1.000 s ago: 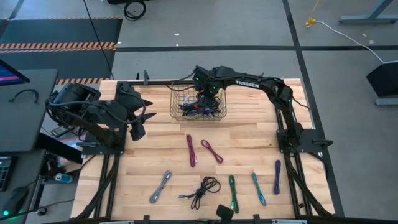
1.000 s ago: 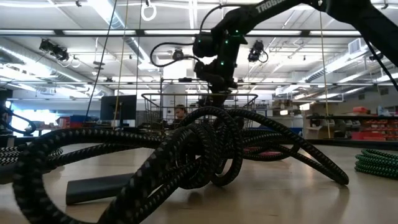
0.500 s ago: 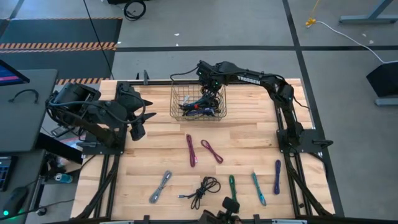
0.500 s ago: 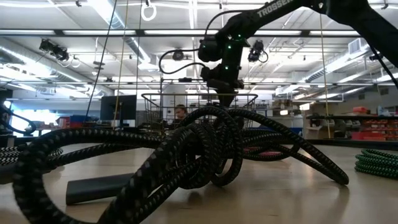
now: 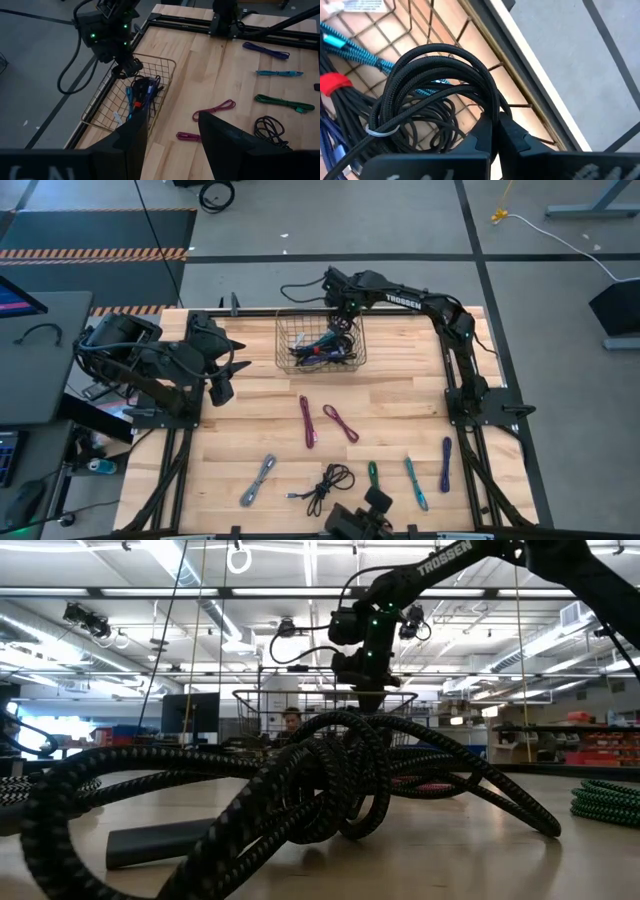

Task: Pick and place USB-C Cables
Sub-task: Put the black charger cable into the wire basket

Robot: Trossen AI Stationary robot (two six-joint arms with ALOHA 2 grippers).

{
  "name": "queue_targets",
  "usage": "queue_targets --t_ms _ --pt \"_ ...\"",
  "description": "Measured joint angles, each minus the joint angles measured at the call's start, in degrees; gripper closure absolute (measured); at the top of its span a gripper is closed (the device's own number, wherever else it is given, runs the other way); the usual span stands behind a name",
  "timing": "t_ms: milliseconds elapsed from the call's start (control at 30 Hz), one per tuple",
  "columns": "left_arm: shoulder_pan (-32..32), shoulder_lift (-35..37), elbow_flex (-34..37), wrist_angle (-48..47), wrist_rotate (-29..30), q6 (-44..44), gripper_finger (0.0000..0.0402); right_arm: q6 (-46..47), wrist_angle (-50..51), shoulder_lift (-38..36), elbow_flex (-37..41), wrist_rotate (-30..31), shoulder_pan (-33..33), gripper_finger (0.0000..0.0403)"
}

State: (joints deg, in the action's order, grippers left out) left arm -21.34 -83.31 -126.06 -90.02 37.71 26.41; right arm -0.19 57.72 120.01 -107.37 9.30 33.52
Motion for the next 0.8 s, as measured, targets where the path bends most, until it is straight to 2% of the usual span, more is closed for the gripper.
queue_targets --t_ms 467,800 --pt "0.0 0.0 0.0 0.0 0.0 0.0 0.0221 1.9 -3.6 -0.1 1.1 -2.5 -1.6 0.0391" --pt "0.0 0.0 0.0 0.0 0.0 0.0 0.0221 3.2 -9.2 -0.1 13.0 -2.4 -1.6 0.0391"
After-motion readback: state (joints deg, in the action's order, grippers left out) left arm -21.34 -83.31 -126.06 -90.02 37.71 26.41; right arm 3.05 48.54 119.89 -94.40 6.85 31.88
